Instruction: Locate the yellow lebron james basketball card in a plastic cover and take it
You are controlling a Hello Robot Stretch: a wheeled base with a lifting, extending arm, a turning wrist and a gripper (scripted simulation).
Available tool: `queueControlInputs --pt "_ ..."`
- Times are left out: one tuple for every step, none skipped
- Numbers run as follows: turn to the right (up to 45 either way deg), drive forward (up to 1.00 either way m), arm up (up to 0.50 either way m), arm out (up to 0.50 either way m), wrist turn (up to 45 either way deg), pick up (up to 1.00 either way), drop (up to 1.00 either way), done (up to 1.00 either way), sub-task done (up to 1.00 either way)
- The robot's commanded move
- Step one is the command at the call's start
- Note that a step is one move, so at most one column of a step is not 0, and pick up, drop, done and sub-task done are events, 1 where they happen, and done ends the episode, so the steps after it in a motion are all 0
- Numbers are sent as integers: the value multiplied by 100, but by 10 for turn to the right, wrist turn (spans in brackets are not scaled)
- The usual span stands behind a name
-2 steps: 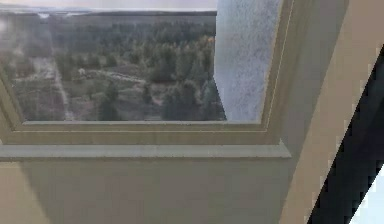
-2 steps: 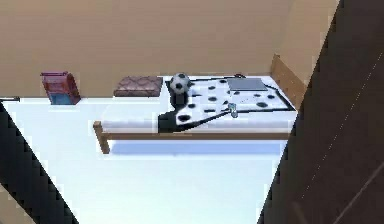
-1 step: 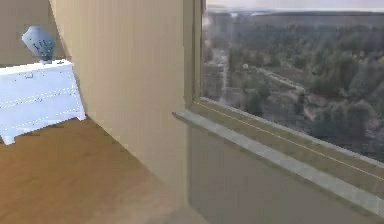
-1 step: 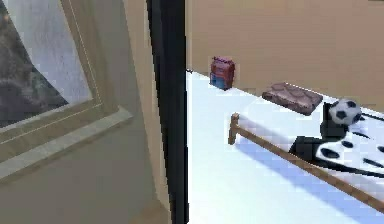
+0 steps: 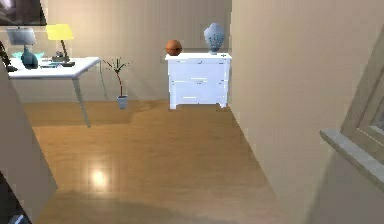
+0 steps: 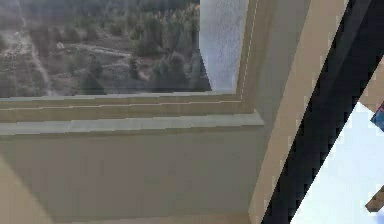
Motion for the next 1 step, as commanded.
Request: queueControlInputs --pt "0 55 0 0 0 0 0 0 0"
